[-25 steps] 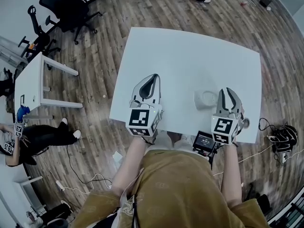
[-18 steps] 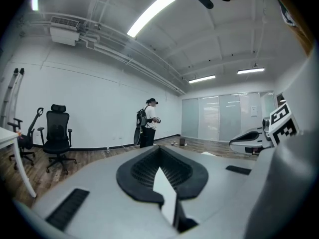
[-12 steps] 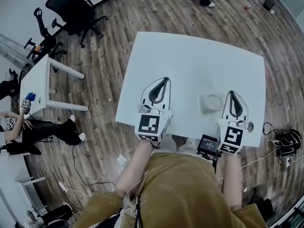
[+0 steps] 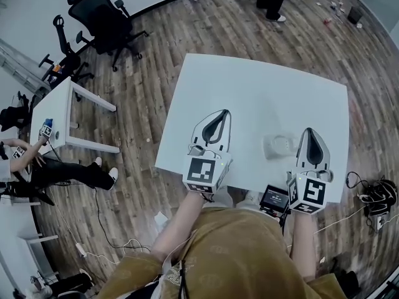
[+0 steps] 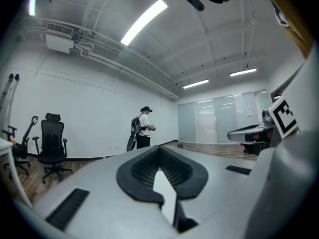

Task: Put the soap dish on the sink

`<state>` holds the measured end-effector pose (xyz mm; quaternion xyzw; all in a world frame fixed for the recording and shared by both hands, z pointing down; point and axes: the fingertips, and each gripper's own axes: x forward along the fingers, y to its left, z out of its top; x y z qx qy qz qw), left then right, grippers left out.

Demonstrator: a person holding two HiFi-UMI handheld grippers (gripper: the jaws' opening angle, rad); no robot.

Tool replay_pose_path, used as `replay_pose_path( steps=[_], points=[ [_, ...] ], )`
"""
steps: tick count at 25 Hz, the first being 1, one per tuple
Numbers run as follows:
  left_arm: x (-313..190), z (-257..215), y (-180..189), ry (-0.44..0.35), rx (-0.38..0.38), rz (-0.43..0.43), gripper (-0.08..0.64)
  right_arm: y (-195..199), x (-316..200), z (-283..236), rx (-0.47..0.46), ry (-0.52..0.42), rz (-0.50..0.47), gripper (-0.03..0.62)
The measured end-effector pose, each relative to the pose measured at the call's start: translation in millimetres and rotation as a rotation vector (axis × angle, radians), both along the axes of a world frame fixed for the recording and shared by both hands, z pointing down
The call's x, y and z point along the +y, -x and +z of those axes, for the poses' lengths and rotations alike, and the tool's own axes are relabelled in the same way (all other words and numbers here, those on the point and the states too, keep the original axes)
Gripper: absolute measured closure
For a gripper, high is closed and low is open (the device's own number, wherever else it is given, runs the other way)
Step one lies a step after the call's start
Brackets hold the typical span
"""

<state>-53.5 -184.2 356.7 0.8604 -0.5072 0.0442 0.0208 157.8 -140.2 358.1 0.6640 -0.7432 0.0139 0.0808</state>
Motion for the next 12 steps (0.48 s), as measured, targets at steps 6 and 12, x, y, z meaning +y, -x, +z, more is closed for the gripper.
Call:
replay_pose_path(
  steps=[6, 12],
  points=[
    [5, -14, -2, -0.042, 0.002, -0.004, 0.552, 1, 5, -7, -0.037, -0.020, -0.024, 0.583],
    [5, -26, 0, -0.050, 0.043, -0.003, 0.552, -2, 9, -28, -0.031, -0.073, 0.008, 0.583]
  ],
)
